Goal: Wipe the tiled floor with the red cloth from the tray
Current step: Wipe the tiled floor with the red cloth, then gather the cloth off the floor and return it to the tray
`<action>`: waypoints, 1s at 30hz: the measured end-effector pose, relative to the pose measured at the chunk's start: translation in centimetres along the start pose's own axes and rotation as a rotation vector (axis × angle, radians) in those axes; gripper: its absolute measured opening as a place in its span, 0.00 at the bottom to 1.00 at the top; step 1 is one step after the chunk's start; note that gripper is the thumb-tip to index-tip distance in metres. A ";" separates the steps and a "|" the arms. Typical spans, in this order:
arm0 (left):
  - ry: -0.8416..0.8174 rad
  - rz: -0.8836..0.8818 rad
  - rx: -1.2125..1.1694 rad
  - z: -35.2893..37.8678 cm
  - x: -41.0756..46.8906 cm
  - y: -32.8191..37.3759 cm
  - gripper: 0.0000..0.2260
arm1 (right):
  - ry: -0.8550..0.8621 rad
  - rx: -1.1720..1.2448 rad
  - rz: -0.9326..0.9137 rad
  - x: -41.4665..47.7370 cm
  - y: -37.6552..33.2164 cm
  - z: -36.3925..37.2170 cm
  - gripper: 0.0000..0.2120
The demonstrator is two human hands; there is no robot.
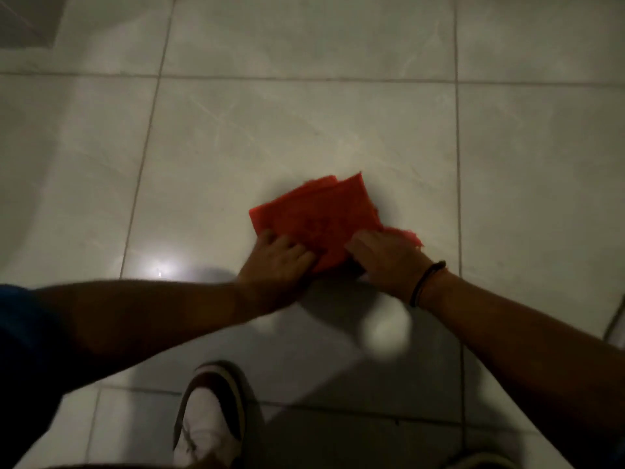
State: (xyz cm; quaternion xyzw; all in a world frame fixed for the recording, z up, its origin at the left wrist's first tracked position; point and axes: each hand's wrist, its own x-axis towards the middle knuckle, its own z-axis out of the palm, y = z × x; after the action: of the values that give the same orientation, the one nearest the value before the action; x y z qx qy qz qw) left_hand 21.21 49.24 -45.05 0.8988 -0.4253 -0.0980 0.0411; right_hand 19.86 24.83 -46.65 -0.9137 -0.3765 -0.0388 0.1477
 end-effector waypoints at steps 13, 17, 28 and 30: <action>0.195 -0.374 -0.112 -24.6 9.1 9.3 0.09 | 0.061 0.009 0.535 -2.7 0.0 -27.0 0.16; 0.292 -0.284 -0.128 -36.4 15.2 16.5 0.11 | 0.127 -0.103 0.657 -6.9 2.1 -40.9 0.08; 0.589 0.200 -0.141 -54.2 29.3 42.2 0.12 | 0.161 -0.600 0.894 -29.3 2.9 -69.2 0.05; 0.470 0.267 -0.038 -51.3 28.5 46.7 0.06 | 0.082 -0.600 0.953 -34.3 0.8 -67.6 0.06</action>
State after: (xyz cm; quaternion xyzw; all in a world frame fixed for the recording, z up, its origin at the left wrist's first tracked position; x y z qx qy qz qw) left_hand 14.36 -2.90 8.36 0.8318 -0.5172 0.1115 0.1681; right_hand -1.28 -19.11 11.33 -0.9825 0.1113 -0.1087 -0.1026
